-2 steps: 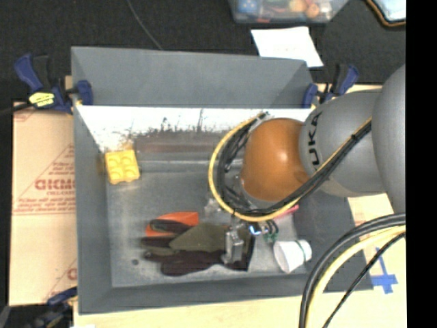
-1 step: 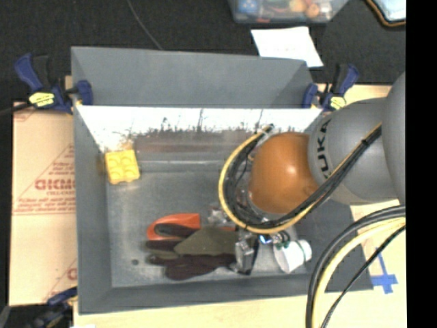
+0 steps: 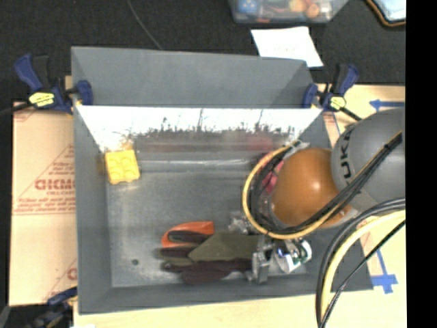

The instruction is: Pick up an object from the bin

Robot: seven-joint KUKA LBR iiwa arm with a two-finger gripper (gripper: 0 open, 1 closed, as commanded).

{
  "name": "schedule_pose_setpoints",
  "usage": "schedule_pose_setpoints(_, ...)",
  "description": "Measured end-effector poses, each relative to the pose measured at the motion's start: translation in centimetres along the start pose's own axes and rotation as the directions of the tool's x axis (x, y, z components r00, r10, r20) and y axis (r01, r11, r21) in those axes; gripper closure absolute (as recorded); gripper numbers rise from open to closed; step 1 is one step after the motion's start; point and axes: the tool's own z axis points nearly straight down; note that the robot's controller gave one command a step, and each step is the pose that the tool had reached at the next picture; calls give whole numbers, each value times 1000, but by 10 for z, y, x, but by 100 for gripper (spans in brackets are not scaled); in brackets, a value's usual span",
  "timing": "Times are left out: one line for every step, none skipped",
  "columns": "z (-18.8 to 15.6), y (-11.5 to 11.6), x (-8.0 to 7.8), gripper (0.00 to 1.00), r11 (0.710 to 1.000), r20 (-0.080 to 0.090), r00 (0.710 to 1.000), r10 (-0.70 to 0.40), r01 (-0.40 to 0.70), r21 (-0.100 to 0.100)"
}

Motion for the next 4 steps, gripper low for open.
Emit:
schedule_pose_setpoints(2,33,-37,100,994,0,994,-109,109,-3)
schedule_pose_setpoints(1,33,-37,100,994,0,994,-108,108,-3)
schedule_pose_setpoints(-97,27,-19,100,996,2,996,-92,92,-2)
schedule_pose_setpoints(-92,33,-37,100,994,4,994,-110,110,-1)
